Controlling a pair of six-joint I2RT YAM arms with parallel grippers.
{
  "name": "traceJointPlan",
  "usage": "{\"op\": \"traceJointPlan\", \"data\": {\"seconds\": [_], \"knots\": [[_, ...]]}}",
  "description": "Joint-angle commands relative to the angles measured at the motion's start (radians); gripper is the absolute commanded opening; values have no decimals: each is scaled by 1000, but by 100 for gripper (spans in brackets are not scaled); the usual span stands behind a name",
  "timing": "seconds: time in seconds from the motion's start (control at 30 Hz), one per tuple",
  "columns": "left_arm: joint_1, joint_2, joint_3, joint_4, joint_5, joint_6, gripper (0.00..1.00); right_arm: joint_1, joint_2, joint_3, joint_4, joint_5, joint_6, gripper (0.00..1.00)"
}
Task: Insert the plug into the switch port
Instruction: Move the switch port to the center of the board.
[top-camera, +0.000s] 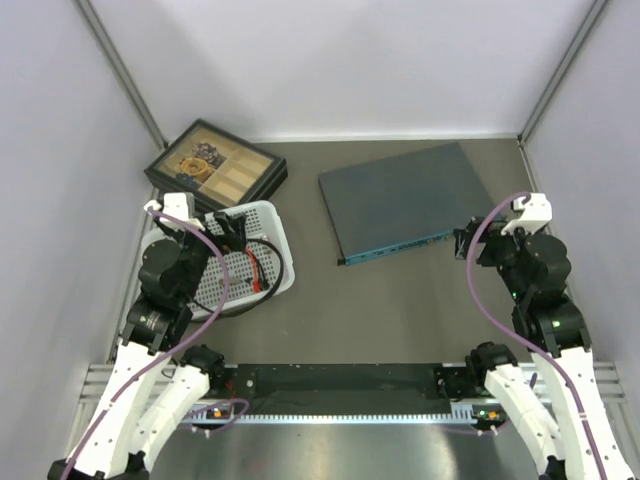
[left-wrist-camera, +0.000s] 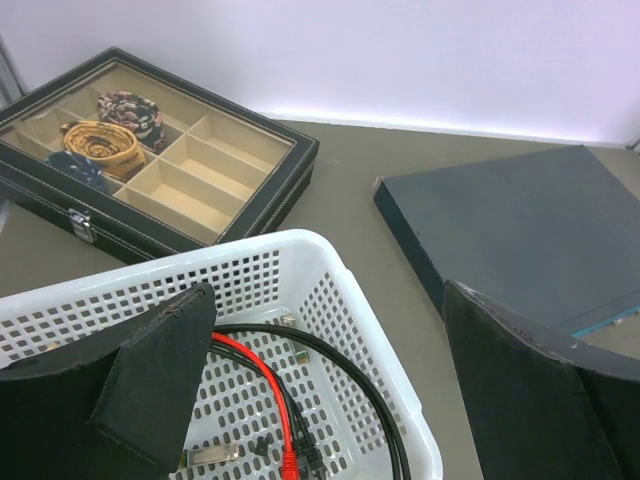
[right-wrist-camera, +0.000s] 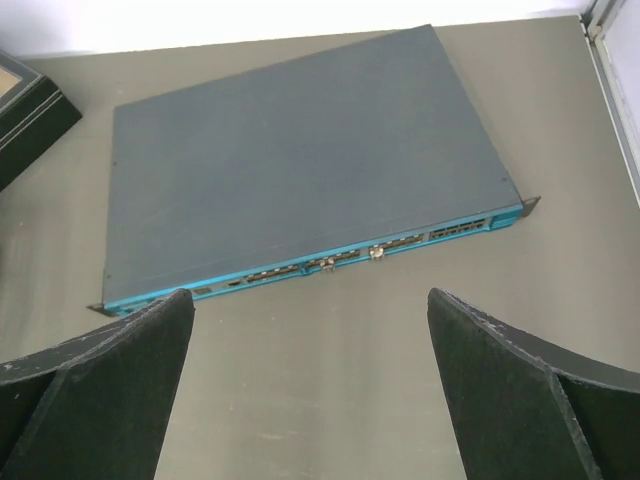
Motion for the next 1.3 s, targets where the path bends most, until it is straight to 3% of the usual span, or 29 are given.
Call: {"op": "traceJointPlan", "data": {"seconds": [0.0,0.23,0.47,0.6,0.7,0.87,1.03,1.27], "knots": [[-51,-18,-15,48,-75,20,99,8,53,60,16,41,7,99],[-99,-26,-21,45,-96,26,99,8,155,64,97,19,9,99],[-121,-15,-29,43,-101,31,99,-7,424,128,201,-40,9,99],[-122,-3,-29,45,-95,32,99,-116,611,184,307,-176,19,99],[-122,13,-29,46,-87,35,99,-168,685,214,375,-173,29,99],[-121,51,-26,48,-73,49,99,-260,907,340,450,-138,32,99],[-116,92,-26,52,-70,72,99,-346,1160,547,432,-276,52,99],[-102,139,-35,66,-95,103,99,-365,1538,831,418,-360,18,99]]}}
